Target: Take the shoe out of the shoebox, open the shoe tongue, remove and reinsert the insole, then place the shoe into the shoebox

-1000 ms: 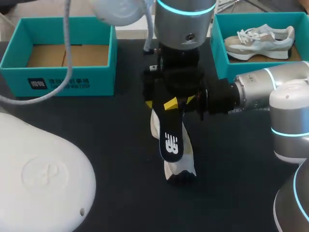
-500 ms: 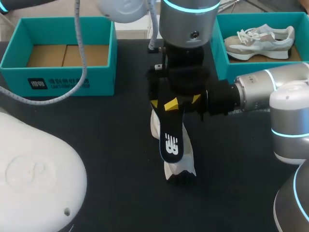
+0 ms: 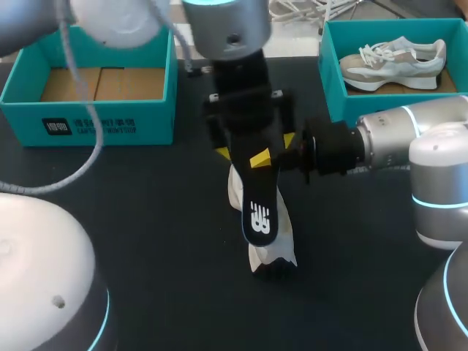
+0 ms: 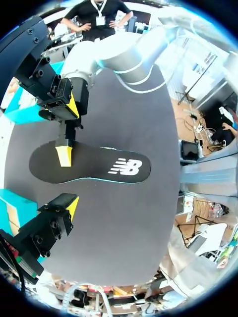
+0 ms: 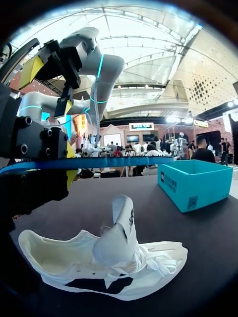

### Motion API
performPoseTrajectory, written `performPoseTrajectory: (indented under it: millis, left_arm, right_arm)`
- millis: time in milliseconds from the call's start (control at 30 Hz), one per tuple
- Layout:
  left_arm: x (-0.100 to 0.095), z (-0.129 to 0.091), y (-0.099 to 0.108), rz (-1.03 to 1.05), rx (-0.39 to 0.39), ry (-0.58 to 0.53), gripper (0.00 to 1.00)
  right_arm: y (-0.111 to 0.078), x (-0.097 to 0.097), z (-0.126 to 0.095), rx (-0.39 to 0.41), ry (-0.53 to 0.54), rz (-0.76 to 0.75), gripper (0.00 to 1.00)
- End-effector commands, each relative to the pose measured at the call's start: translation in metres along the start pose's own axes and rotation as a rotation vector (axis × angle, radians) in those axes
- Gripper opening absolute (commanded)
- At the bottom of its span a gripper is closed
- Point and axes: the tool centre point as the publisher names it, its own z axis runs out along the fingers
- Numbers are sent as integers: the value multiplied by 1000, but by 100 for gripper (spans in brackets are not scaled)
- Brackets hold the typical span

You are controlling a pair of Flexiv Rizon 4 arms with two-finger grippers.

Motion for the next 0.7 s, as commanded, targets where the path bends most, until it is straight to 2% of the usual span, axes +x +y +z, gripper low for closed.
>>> performPoseTrajectory:
  millis: [33,100,133,700]
  left_arm:
    - [37,-12,-5,43,22,-527,100]
    - [40,-17,-5,36,36,-558,100]
    - [42,-20,-5,34,69,-577,100]
    - [42,-20,-5,34,69,-577,100]
  right_arm:
    - [-1,2,-4,-8,-7,2,0]
    - [-1,2,-5,-13,-7,2,0]
    - [-1,2,-6,-13,-7,2,0]
    - [2,0,-11,-21,-6,4,0]
